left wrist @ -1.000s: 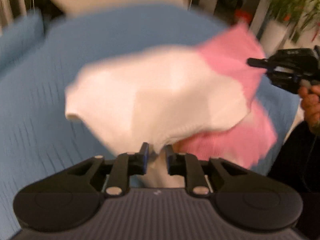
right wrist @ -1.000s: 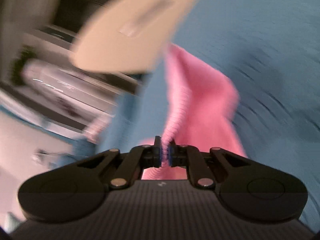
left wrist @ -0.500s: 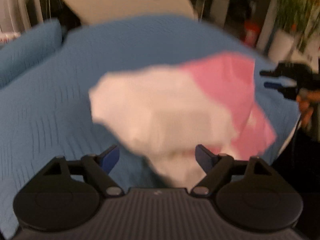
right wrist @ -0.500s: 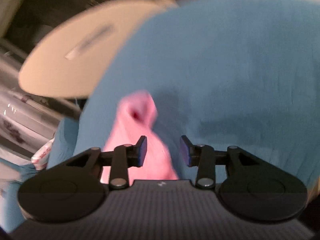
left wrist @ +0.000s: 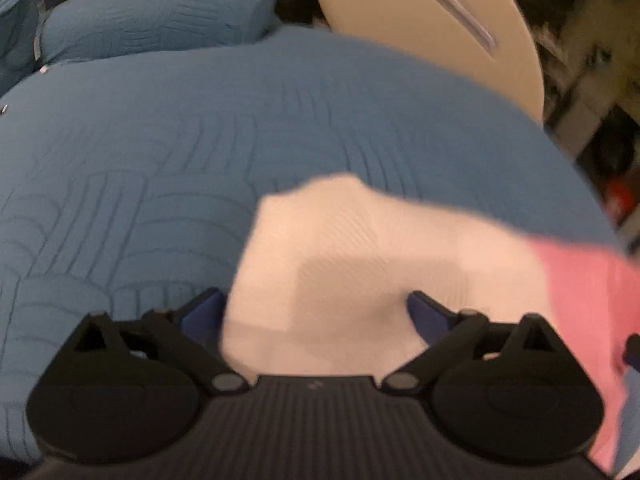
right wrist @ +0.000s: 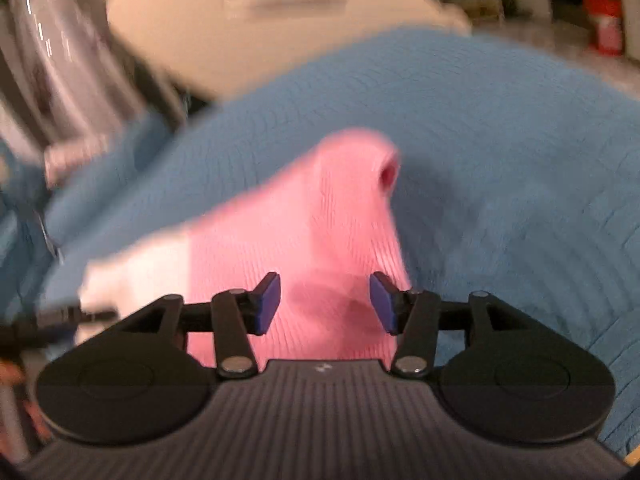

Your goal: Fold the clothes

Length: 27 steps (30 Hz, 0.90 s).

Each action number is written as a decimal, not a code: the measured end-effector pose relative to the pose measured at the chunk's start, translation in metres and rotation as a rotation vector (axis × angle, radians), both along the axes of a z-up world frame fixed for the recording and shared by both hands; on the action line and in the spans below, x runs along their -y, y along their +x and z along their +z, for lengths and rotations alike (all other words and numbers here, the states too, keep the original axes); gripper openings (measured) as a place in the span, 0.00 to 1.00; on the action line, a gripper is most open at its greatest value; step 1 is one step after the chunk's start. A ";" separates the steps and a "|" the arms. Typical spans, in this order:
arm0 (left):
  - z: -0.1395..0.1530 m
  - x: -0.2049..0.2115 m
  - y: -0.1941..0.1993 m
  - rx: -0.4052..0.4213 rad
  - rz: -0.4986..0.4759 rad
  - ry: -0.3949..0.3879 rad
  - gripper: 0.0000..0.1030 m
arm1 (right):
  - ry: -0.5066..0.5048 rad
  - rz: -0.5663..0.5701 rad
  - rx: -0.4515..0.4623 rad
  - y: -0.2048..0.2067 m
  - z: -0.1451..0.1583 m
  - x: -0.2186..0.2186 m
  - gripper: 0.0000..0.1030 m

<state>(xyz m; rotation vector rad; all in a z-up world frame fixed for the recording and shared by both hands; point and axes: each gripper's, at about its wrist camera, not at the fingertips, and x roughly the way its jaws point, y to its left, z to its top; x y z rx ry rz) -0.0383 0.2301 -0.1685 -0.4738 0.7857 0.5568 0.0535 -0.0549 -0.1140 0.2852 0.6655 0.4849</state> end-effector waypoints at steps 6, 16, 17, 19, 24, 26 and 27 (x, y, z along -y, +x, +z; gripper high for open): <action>0.000 0.006 -0.002 -0.003 0.023 0.009 0.99 | -0.229 -0.071 -0.102 0.009 -0.035 -0.016 0.79; 0.000 -0.007 0.003 -0.034 0.021 -0.017 1.00 | -0.088 -0.119 -0.138 0.010 -0.027 -0.021 0.80; 0.000 -0.008 0.003 -0.033 0.020 -0.020 1.00 | -0.103 -0.111 -0.128 0.008 -0.025 -0.023 0.80; 0.000 -0.009 0.003 -0.031 0.019 -0.025 1.00 | -0.113 -0.104 -0.122 0.006 -0.023 -0.017 0.80; 0.000 -0.010 0.001 -0.028 0.006 -0.027 1.00 | -0.090 -0.115 -0.134 0.010 -0.025 -0.020 0.80; -0.001 -0.011 0.002 -0.027 0.004 -0.024 1.00 | -0.094 -0.113 -0.134 0.012 -0.026 -0.021 0.80; -0.001 -0.011 0.002 -0.028 0.004 -0.022 1.00 | -0.101 -0.110 -0.132 0.012 -0.026 -0.022 0.80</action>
